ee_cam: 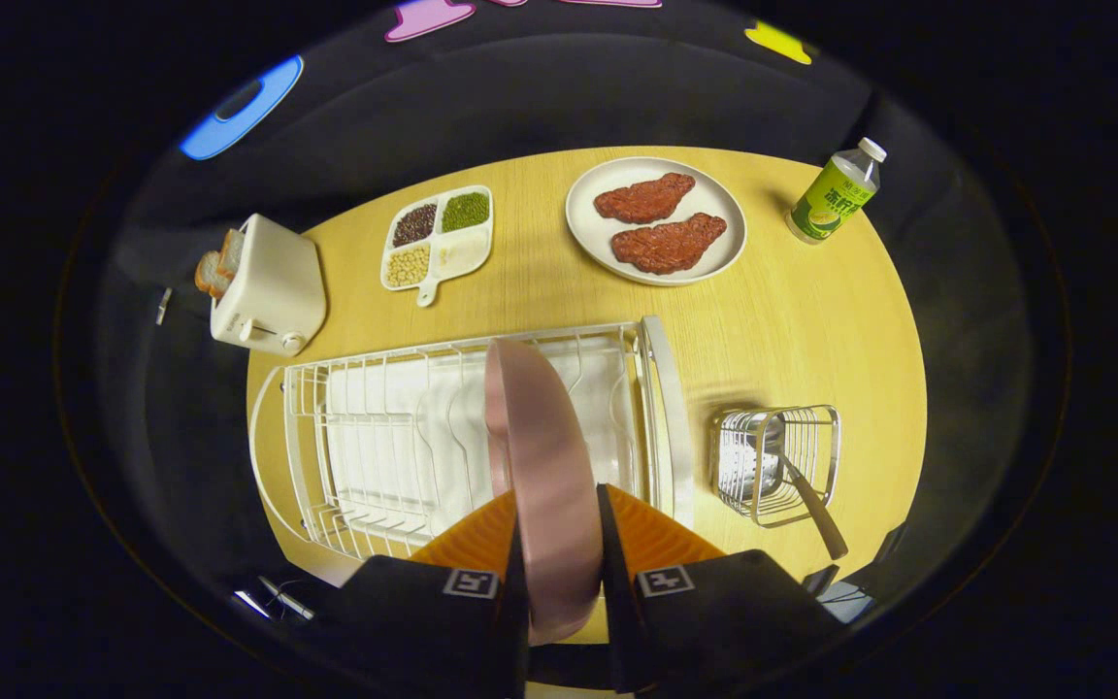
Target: Take the plate from the dish rack, then take the spoon from the basket and place it into the plate.
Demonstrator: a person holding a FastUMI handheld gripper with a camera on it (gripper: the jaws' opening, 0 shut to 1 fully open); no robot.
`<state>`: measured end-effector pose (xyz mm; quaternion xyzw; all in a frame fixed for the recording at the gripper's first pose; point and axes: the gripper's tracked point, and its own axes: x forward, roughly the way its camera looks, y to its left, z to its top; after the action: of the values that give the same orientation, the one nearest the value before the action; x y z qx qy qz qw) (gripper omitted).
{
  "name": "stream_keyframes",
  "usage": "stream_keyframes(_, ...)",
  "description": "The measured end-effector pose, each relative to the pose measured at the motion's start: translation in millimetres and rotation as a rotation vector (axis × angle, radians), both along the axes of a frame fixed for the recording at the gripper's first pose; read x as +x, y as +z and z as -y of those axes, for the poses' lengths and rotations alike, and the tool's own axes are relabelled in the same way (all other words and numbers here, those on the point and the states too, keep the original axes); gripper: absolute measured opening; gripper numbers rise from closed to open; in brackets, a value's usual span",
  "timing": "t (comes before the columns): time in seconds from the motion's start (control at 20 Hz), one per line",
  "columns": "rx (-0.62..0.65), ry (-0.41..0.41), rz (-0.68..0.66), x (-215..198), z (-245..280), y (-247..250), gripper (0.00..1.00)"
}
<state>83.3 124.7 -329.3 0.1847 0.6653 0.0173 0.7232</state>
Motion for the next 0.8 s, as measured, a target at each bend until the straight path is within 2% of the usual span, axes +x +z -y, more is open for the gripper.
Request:
stream_keyframes(0.15,-0.054,0.020,-0.038,-5.3,5.5,-2.2,0.30)
stream_keyframes(0.5,-0.137,0.001,-0.069,-5.6,12.5,15.8,0.29)
stream_keyframes(0.8,-0.248,0.082,-0.019,8.4,15.6,38.3,0.29)
